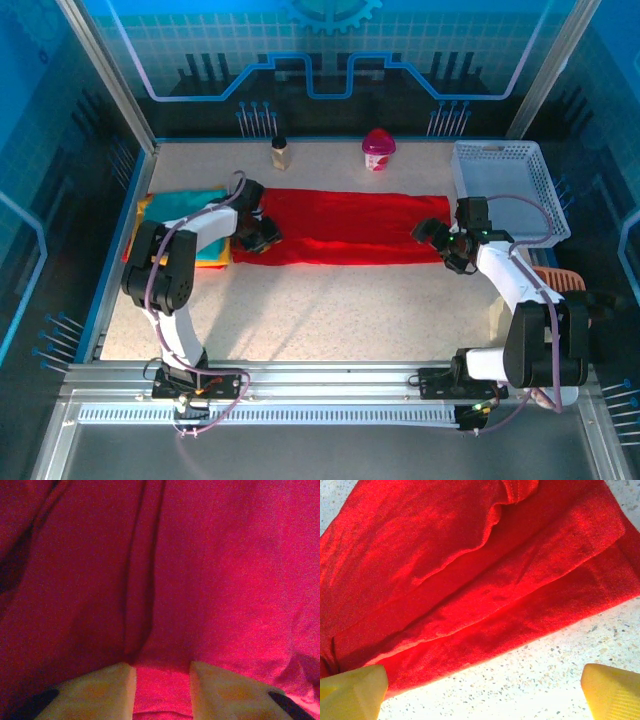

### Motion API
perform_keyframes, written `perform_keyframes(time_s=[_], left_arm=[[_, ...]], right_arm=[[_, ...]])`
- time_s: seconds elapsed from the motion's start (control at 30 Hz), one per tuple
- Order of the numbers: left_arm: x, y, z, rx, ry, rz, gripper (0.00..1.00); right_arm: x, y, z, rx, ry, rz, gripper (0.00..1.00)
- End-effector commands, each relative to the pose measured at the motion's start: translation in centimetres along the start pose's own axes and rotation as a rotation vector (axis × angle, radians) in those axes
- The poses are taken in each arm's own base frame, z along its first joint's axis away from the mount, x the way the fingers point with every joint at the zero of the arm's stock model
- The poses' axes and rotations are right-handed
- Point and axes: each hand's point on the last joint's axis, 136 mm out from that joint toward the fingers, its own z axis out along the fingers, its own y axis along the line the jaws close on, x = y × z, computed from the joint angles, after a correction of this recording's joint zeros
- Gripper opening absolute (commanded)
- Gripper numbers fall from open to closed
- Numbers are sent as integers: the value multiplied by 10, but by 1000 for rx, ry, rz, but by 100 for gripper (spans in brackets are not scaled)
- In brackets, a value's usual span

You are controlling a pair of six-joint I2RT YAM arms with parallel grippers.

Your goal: Fold and stack the t-shirts

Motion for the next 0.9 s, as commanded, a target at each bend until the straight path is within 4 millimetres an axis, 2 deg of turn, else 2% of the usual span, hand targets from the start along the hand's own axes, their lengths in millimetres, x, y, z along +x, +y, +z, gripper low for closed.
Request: perform_keyframes(time_s=[0.0,0.23,0.57,0.7,0.87], left_arm=[[-17,-8,-5,7,-43,-2,31],[-28,-11,-10,-9,-60,16,23],[-32,-16,-8,-1,-40,27,0],[-37,-24,-14,8,-48,41,0],[-48,-48,-29,6,-84,101,0]], right_arm=[[6,-3,-3,18,6,-24,100],[8,-6,-3,24,6,-29,99],[7,-9,-4,34,4,-31,99],[7,-8,-4,29,5,-29,99],[7,-8,-5,28,6,-26,99]])
